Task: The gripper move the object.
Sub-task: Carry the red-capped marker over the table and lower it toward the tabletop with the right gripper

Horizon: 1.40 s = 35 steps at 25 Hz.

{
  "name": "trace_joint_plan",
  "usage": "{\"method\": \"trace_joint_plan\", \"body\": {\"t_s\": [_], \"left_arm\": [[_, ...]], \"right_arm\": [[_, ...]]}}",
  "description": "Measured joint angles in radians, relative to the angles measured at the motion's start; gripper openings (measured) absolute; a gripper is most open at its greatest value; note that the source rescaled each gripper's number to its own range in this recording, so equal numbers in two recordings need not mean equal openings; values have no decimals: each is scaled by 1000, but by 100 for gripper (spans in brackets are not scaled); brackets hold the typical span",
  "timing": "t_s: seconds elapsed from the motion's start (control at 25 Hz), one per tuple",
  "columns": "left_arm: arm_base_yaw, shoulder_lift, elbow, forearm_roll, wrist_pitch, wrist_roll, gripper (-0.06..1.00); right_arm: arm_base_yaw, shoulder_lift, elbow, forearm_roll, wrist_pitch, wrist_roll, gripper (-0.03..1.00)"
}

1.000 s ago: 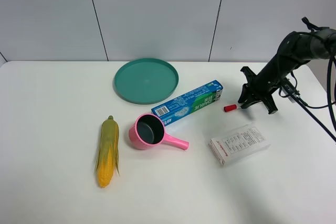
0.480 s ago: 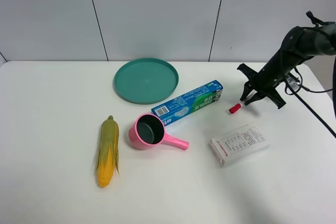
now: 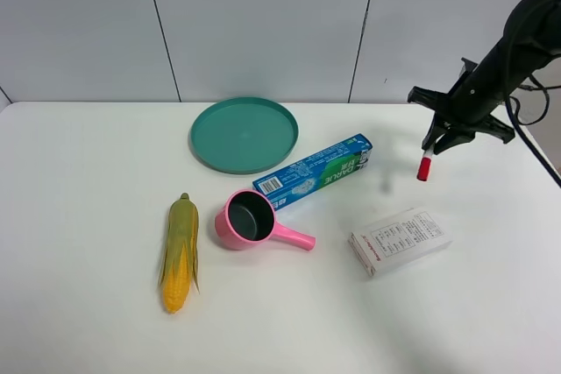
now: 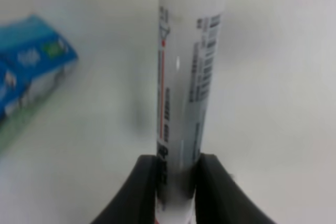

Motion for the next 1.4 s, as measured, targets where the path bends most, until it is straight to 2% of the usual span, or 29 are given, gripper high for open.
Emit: {"method": "trace_joint_plan", "body": {"t_s": [0.12,0.32,0.52,0.6,1.08,1.2,1.4], "left_arm": [[0,0,0,0,0,0,100],[0,0,0,0,0,0,100],[0,0,0,0,0,0,100],[0,0,0,0,0,0,100],[0,0,0,0,0,0,100],[0,0,0,0,0,0,100],[0,0,0,0,0,0,100]], "right_arm": [[17,-60,0,-25,41,-154,0],[74,-167,0,-30,54,-322,0],[195,-243,0,-42,56,-484,0],[254,-260,0,-51,44,-506,0],[588,-273,0,-40,-187,-525,0],[653,-273,0,-39,-166,-526,0],[761,-273,0,-94,-47,-532,0]]}}
